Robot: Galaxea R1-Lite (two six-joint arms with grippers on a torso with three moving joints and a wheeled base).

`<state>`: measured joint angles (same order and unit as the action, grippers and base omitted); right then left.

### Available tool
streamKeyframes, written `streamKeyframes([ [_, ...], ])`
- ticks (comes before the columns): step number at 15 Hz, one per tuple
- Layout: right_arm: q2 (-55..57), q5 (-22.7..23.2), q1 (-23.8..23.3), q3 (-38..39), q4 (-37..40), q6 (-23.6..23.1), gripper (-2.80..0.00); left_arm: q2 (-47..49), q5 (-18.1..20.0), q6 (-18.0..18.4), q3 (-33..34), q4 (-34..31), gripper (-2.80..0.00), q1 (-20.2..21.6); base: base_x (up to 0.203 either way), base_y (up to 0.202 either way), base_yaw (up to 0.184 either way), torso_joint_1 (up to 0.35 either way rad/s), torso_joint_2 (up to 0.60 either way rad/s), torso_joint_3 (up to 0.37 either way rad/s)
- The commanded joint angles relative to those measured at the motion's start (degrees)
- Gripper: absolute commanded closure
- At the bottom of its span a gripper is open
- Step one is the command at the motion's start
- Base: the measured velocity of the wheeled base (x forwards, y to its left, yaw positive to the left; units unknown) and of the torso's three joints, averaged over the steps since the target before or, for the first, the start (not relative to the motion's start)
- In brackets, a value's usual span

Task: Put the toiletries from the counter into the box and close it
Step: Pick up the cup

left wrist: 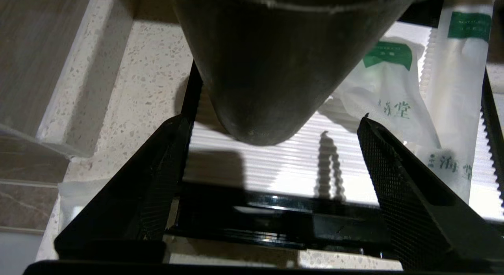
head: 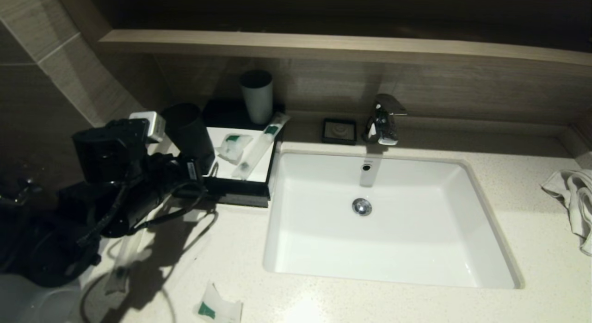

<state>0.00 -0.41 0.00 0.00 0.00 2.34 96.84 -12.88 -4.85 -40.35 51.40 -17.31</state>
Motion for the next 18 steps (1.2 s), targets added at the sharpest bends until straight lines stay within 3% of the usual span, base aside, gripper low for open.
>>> streamKeyframes([
  [1,0.00,-0.02,0.00,0.00,0.00,0.03,0.00,1.81,-0.25,0.08,-0.43,2.15,-2.80,-0.13,0.000,0.000,0.000,0.000,0.00,0.000],
  [7,0.00,-0.02,0.00,0.00,0.00,0.03,0.00,4.93,-2.75,0.26,-0.98,7.29,-2.80,-1.32,0.000,0.000,0.000,0.000,0.00,0.000],
  [18,0.00,-0.02,0.00,0.00,0.00,-0.01,0.00,7.40,-5.67,0.28,-2.45,9.77,-2.80,-1.23,0.000,0.000,0.000,0.000,0.00,0.000],
])
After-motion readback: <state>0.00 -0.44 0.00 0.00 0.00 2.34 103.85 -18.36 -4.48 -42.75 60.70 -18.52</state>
